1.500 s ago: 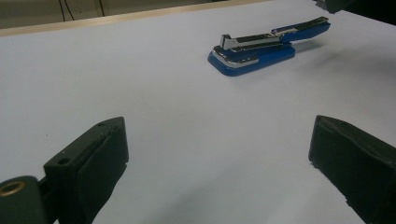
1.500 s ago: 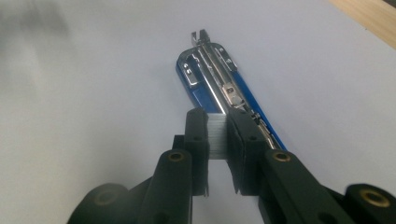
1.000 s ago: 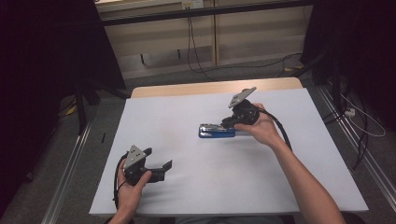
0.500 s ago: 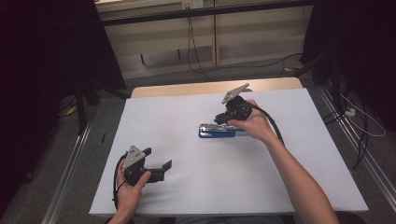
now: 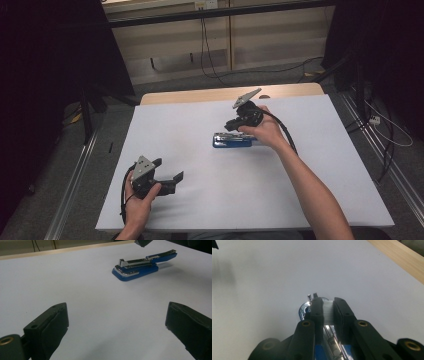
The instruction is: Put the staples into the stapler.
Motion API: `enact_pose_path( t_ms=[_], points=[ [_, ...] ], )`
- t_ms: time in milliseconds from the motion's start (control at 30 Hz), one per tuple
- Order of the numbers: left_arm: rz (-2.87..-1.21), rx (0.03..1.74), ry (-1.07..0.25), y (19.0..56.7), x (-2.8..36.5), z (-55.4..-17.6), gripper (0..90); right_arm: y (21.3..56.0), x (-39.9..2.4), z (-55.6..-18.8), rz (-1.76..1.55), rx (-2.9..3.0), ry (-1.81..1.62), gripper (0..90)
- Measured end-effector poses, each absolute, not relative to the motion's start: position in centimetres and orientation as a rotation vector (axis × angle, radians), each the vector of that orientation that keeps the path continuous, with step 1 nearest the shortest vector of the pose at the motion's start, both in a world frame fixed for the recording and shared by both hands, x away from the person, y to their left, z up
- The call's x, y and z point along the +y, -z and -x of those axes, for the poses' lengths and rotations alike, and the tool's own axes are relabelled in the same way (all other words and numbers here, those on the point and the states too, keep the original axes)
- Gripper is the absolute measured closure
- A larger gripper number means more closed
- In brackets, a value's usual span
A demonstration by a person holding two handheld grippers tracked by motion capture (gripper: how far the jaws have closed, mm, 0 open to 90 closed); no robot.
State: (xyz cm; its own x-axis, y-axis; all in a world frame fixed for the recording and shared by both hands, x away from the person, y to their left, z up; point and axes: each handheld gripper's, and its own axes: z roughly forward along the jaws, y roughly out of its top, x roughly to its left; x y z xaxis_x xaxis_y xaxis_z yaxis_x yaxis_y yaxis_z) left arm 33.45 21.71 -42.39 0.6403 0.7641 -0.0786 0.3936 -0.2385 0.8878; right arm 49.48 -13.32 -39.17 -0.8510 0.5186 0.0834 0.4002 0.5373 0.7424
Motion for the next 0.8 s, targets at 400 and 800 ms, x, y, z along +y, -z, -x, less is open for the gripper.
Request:
enact_pose_path(
  t_ms=[400,800],
  points=[
    [-1.850,0.935,-0.475,42.3,21.9,-33.4,4.7,39.6,-11.8,-50.2,-0.685,2.687,-1.176,79.4],
    [-1.853,0.933,-0.472,42.4,21.8,-33.4,4.7,39.7,-10.9,-50.7,-0.610,2.735,-1.141,79.5]
  ],
)
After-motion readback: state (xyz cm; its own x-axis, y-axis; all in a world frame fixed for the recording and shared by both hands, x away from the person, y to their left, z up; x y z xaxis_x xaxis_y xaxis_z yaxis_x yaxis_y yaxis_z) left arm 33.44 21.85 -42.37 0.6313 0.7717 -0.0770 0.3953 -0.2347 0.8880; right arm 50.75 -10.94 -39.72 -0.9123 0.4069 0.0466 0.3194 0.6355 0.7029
